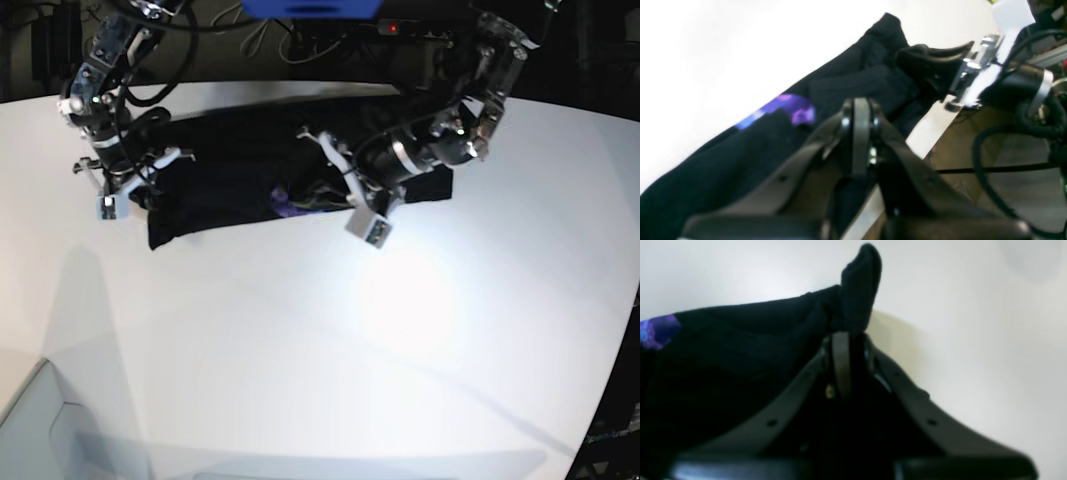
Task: Layout the t-shirt on the table in an organized manner, then fold the t-shirt properly
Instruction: 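Grasp the strip's other end with the right gripper and the middle with the left, then fold the right gripper's end over toward the left gripper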
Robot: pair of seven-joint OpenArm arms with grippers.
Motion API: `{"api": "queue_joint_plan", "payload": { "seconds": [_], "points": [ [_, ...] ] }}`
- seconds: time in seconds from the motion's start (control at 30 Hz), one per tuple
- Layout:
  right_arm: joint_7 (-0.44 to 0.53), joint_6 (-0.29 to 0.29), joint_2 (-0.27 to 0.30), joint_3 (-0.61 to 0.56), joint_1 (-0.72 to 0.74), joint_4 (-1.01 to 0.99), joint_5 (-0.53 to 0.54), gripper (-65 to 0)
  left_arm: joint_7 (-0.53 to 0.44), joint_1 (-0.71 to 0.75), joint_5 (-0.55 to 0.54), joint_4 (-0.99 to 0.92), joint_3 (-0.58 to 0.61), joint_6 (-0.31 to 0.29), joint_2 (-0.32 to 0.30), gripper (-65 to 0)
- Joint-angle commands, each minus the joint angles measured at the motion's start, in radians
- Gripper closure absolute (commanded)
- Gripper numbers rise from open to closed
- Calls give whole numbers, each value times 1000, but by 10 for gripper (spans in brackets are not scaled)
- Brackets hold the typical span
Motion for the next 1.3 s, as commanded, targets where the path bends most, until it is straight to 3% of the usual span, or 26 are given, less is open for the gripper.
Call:
{"api": "queue_joint_plan", "payload": {
  "seconds": [0.0,0.13,0.4,0.53,0.7,0.97,1.1,1.27],
  "points": [
    [35,-1,7,1,12,46,26,0,-11,16,-3,14,-41,6,-26,-9],
    [41,-1,7,-36,4,112,27,0,-11,130,-3,13,-214,6,-82,-9],
    [44,-1,7,-136,-53,203,26,0,-6,335,8,51,-479,6,-94,-9],
    [44,-1,7,-164,-62,206,26,0,111,381,10,59,-585,6,-83,-8],
    [44,-1,7,-188,-76,206,26,0,167,358,46,5,-650,6,-2,0],
    [45,-1,7,-285,-123,232,30,0,170,228,297,-81,-648,-2,164,0],
    [45,-1,7,-366,-137,269,30,0,170,179,344,-108,-647,-3,202,0],
    [47,-1,7,-483,-166,278,30,0,170,117,343,-194,-647,-3,202,0]
  ]
}}
